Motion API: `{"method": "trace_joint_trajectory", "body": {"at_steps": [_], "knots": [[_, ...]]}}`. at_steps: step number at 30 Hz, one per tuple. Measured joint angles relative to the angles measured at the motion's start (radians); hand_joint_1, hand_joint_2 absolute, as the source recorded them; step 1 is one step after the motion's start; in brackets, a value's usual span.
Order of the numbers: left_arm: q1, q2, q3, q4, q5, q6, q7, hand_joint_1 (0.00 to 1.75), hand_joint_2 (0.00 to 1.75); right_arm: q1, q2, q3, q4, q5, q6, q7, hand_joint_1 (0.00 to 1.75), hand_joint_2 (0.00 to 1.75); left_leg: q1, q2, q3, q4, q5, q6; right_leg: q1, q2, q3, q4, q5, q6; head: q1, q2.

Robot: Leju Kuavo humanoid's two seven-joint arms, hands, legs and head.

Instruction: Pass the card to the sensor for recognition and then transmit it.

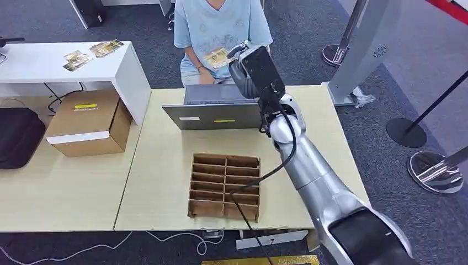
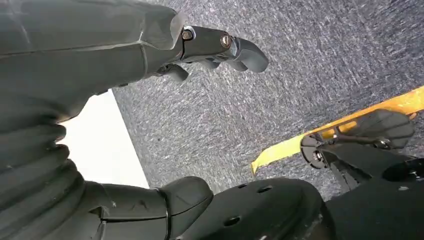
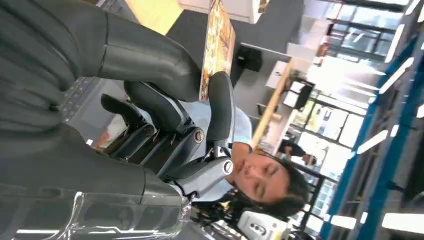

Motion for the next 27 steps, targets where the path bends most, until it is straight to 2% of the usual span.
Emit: {"method": "trace_joint_trajectory", "body": {"at_steps": [7, 13, 27], "knots": [[-0.004, 0.0, -0.002, 0.0, 0.002, 0.0, 0.001, 0.0, 1.75, -0.1, 0.021, 0.002, 0.175, 0.04, -0.046, 0.048, 1.75, 1.75, 0.0, 0.0, 0.0, 0.0, 0.0, 0.0, 0.0, 0.0, 0.0, 0.0, 0.0, 0.0, 0.0, 0.0], [-0.005, 0.0, -0.002, 0.0, 0.01, 0.001, 0.013, 0.0, 1.75, -0.156, 0.034, -0.005, 0.297, 0.034, -0.071, 0.057, 1.75, 1.75, 0.0, 0.0, 0.0, 0.0, 0.0, 0.0, 0.0, 0.0, 0.0, 0.0, 0.0, 0.0, 0.0, 0.0], [-0.006, 0.003, -0.002, 0.0, 0.02, 0.002, 0.019, 0.0, 1.75, -0.206, 0.04, -0.047, 0.419, 0.024, -0.084, 0.046, 1.75, 1.75, 0.0, 0.0, 0.0, 0.0, 0.0, 0.0, 0.0, 0.0, 0.0, 0.0, 0.0, 0.0, 0.0, 0.0]]}}
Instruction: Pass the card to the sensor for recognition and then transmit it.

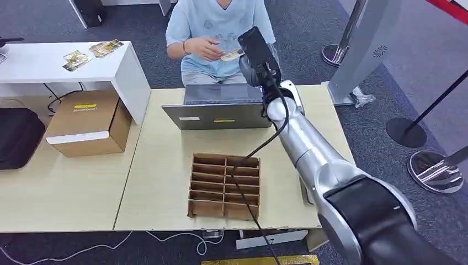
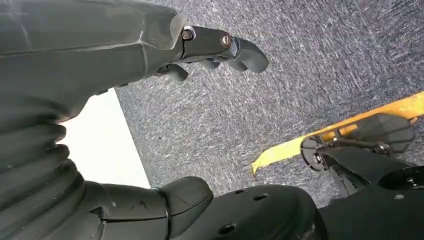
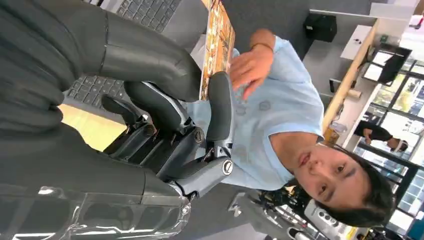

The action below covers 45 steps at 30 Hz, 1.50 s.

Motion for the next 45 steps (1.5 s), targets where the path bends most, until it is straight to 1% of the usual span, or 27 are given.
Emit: {"method": "trace_joint_trajectory", "body": {"at_steps": [17, 18, 19, 20, 21, 22, 23, 24, 30, 39, 45], "knots": [[0.0, 0.003, 0.0, 0.0, 0.002, 0.003, 0.0, 0.0, 1.75, -0.015, 0.005, -0.022, 0.051, -0.003, -0.001, -0.002, 1.75, 1.75, 0.0, 0.0, 0.0, 0.0, 0.0, 0.0, 0.0, 0.0, 0.0, 0.0, 0.0, 0.0, 0.0, 0.0], [0.0, 0.004, 0.0, 0.0, 0.002, 0.003, 0.0, 0.0, 1.75, -0.015, 0.005, -0.023, 0.053, -0.003, -0.001, -0.002, 1.66, 1.75, 0.0, 0.0, 0.0, 0.0, 0.0, 0.0, 0.0, 0.0, 0.0, 0.0, 0.0, 0.0, 0.0, 0.0], [0.0, 0.004, 0.0, 0.0, 0.002, 0.003, 0.0, 0.0, 1.75, -0.015, 0.005, -0.023, 0.055, -0.003, 0.0, -0.002, 1.54, 1.75, 0.0, 0.0, 0.0, 0.0, 0.0, 0.0, 0.0, 0.0, 0.0, 0.0, 0.0, 0.0, 0.0, 0.0], [0.0, 0.004, 0.0, 0.0, 0.002, 0.003, 0.0, 0.0, 1.75, -0.015, 0.005, -0.023, 0.056, -0.003, 0.0, -0.002, 1.54, 1.75, 0.0, 0.0, 0.0, 0.0, 0.0, 0.0, 0.0, 0.0, 0.0, 0.0, 0.0, 0.0, 0.0, 0.0], [0.0, 0.004, 0.0, 0.0, 0.002, 0.003, 0.0, 0.0, 1.75, -0.015, 0.005, -0.023, 0.058, -0.003, 0.0, -0.002, 1.34, 1.75, 0.0, 0.0, 0.0, 0.0, 0.0, 0.0, 0.0, 0.0, 0.0, 0.0, 0.0, 0.0, 0.0, 0.0], [0.0, 0.004, 0.0, 0.0, 0.002, 0.003, 0.0, 0.0, 1.75, -0.015, 0.005, -0.023, 0.06, -0.003, 0.0, -0.002, 0.63, 1.75, 0.0, 0.0, 0.0, 0.0, 0.0, 0.0, 0.0, 0.0, 0.0, 0.0, 0.0, 0.0, 0.0, 0.0], [0.0, 0.004, 0.0, 0.0, 0.002, 0.003, 0.0, 0.0, 1.75, -0.015, 0.006, -0.023, 0.061, -0.003, 0.0, -0.002, 0.42, 1.75, 0.0, 0.0, 0.0, 0.0, 0.0, 0.0, 0.0, 0.0, 0.0, 0.0, 0.0, 0.0, 0.0, 0.0], [0.0, 0.004, 0.0, 0.0, 0.002, 0.003, 0.0, 0.0, 1.75, -0.015, 0.007, -0.023, 0.062, -0.003, 0.001, -0.002, 0.0, 1.75, 0.0, 0.0, 0.0, 0.0, 0.0, 0.0, 0.0, 0.0, 0.0, 0.0, 0.0, 0.0, 0.0, 0.0], [0.0, 0.005, 0.0, 0.0, 0.0, 0.003, 0.0, 0.0, 1.75, -0.015, 0.008, -0.024, 0.068, -0.006, 0.008, -0.003, 0.0, 1.75, 0.0, 0.0, 0.0, 0.0, 0.0, 0.0, 0.0, 0.0, 0.0, 0.0, 0.0, 0.0, 0.0, 0.0], [0.001, 0.005, 0.0, 0.0, 0.002, 0.003, -0.002, 0.0, 1.75, -0.015, 0.008, -0.041, 0.069, -0.024, 0.023, -0.034, 0.0, 1.75, 0.0, 0.0, 0.0, 0.0, 0.0, 0.0, 0.0, 0.0, 0.0, 0.0, 0.0, 0.0, 0.0, 0.0], [0.004, 0.005, 0.0, 0.0, 0.008, 0.003, -0.003, 0.0, 1.75, -0.015, -0.003, -0.06, 0.058, -0.044, 0.044, -0.105, 0.0, 1.75, 0.0, 0.0, 0.0, 0.0, 0.0, 0.0, 0.0, 0.0, 0.0, 0.0, 0.0, 0.0, 0.0, 0.0]]}}
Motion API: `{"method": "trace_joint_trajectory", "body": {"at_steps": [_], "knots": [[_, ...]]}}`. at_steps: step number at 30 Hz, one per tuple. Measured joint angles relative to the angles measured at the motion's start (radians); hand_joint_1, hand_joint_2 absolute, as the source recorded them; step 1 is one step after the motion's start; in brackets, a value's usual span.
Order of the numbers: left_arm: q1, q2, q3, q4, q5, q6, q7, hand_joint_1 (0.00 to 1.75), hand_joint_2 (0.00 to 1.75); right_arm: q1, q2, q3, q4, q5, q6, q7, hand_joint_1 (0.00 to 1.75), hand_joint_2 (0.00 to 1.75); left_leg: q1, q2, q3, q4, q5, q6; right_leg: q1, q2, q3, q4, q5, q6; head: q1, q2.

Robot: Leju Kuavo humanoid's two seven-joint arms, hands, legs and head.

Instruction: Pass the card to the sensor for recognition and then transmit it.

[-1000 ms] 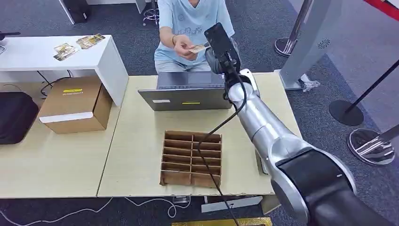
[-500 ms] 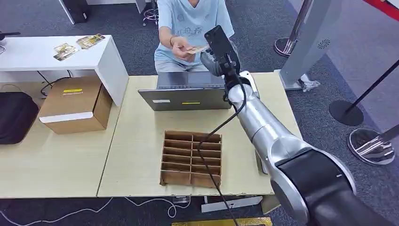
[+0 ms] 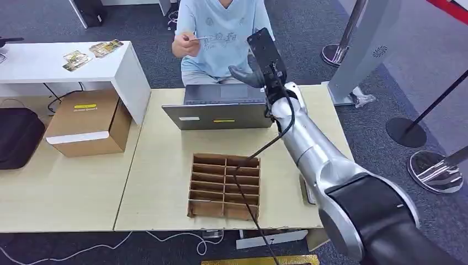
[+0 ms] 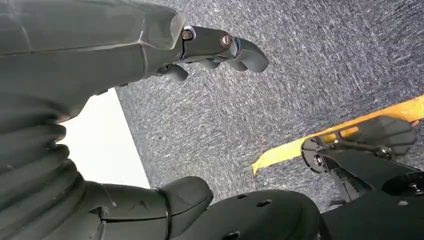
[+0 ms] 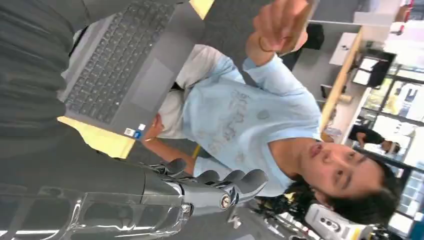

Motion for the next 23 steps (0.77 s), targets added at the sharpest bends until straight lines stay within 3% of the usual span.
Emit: {"method": "trace_joint_trajectory", "body": {"at_steps": [5, 9, 23], "knots": [[0.001, 0.0, 0.0, 0.0, 0.008, 0.0, 0.0, 0.0, 1.75, 0.004, -0.022, -0.013, -0.045, -0.022, 0.014, -0.069, 0.0, 1.75, 0.0, 0.0, 0.0, 0.0, 0.0, 0.0, 0.0, 0.0, 0.0, 0.0, 0.0, 0.0, 0.0, 0.0], [0.003, 0.0, 0.0, 0.0, 0.02, 0.0, -0.001, 0.0, 1.75, 0.059, -0.063, -0.03, -0.168, -0.08, 0.019, -0.132, 0.0, 1.75, 0.0, 0.0, 0.0, 0.0, 0.0, 0.0, 0.0, 0.0, 0.0, 0.0, 0.0, 0.0, 0.0, 0.0], [0.018, 0.001, 0.005, 0.0, 0.04, 0.003, 0.0, 0.0, 1.75, 0.607, -0.231, -0.092, -0.854, -0.195, 0.03, -0.227, 0.0, 1.75, 0.0, -0.001, -0.001, 0.0, -0.002, 0.001, 0.0, -0.001, -0.001, -0.002, 0.0, 0.0, 0.0, 0.0]]}}
